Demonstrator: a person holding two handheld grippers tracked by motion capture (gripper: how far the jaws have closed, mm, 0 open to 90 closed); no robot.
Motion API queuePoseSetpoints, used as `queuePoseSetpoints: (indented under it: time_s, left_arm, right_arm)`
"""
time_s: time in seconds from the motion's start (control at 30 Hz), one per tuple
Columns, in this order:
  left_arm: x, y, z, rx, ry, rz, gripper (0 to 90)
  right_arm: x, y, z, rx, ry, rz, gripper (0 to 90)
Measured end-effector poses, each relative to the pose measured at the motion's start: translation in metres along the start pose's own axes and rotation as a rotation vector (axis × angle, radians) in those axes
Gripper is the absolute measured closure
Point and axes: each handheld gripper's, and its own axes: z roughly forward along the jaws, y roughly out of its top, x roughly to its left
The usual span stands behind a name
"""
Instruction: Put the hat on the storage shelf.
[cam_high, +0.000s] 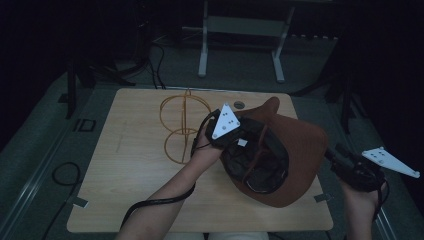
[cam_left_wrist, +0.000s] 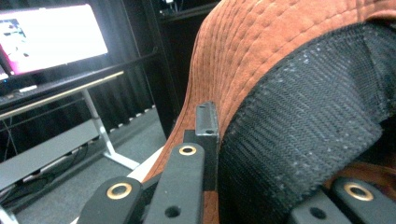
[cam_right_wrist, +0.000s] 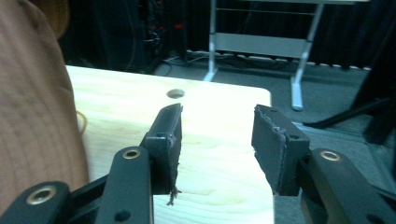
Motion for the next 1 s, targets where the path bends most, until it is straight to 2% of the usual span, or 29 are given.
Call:
queuePoseSetpoints:
  time_s: [0.03, 0.1, 0.13, 0.17, 0.23, 0.27, 0.3, 0.37, 0.47, 0.6, 0.73, 0.8, 0.87, 1.0]
  left_arm:
    - [0.000, -0.001, -0.001, -0.007, -0.004, 0.000, 87.3]
    - [0.003, -0.002, -0.002, -0.035, -0.050, -0.022, 87.3]
    - [0.003, -0.003, -0.002, -0.039, -0.054, -0.021, 87.3]
    - [0.005, -0.003, -0.003, -0.050, -0.086, -0.037, 87.3]
    - [0.005, -0.004, -0.004, -0.071, -0.104, -0.039, 87.3]
    - [0.007, -0.005, -0.005, -0.096, -0.140, -0.059, 87.3]
    - [0.007, -0.006, -0.006, -0.114, -0.157, -0.066, 87.2]
    - [0.009, -0.007, -0.007, -0.158, -0.225, -0.083, 87.2]
    - [0.007, -0.007, -0.008, -0.196, -0.290, -0.100, 87.2]
    - [0.001, -0.003, -0.007, -0.212, -0.324, -0.107, 87.2]
    - [-0.008, 0.001, -0.004, -0.211, -0.328, -0.106, 87.2]
    - [-0.012, 0.002, -0.003, -0.216, -0.345, -0.113, 87.2]
    - [-0.017, 0.004, -0.001, -0.206, -0.344, -0.089, 87.2]
    - [-0.023, 0.004, 0.003, -0.184, -0.358, -0.077, 87.2]
  right_arm:
    - [0.001, 0.000, 0.001, 0.000, 0.017, 0.002, 52.5]
    - [0.005, -0.001, 0.003, -0.008, 0.051, -0.001, 52.5]
    - [0.007, -0.001, 0.005, -0.007, 0.072, -0.004, 52.4]
    - [0.010, -0.001, 0.006, -0.004, 0.082, -0.012, 52.5]
    - [0.016, 0.000, 0.008, -0.014, 0.126, -0.030, 52.1]
    - [0.019, 0.001, 0.009, -0.017, 0.139, -0.034, 52.0]
    - [0.023, 0.002, 0.009, -0.025, 0.169, -0.039, 52.0]
    - [0.028, 0.003, 0.010, -0.038, 0.208, -0.045, 51.6]
    - [0.041, 0.006, 0.011, -0.052, 0.278, -0.082, 50.2]
    - [0.057, 0.009, 0.014, -0.065, 0.360, -0.126, 47.4]
    - [0.067, 0.012, 0.019, -0.081, 0.432, -0.124, 45.9]
    - [0.071, 0.013, 0.022, -0.081, 0.445, -0.134, 44.2]
    - [0.076, 0.014, 0.025, -0.091, 0.457, -0.129, 44.1]
    - [0.081, 0.017, 0.029, -0.102, 0.471, -0.135, 43.8]
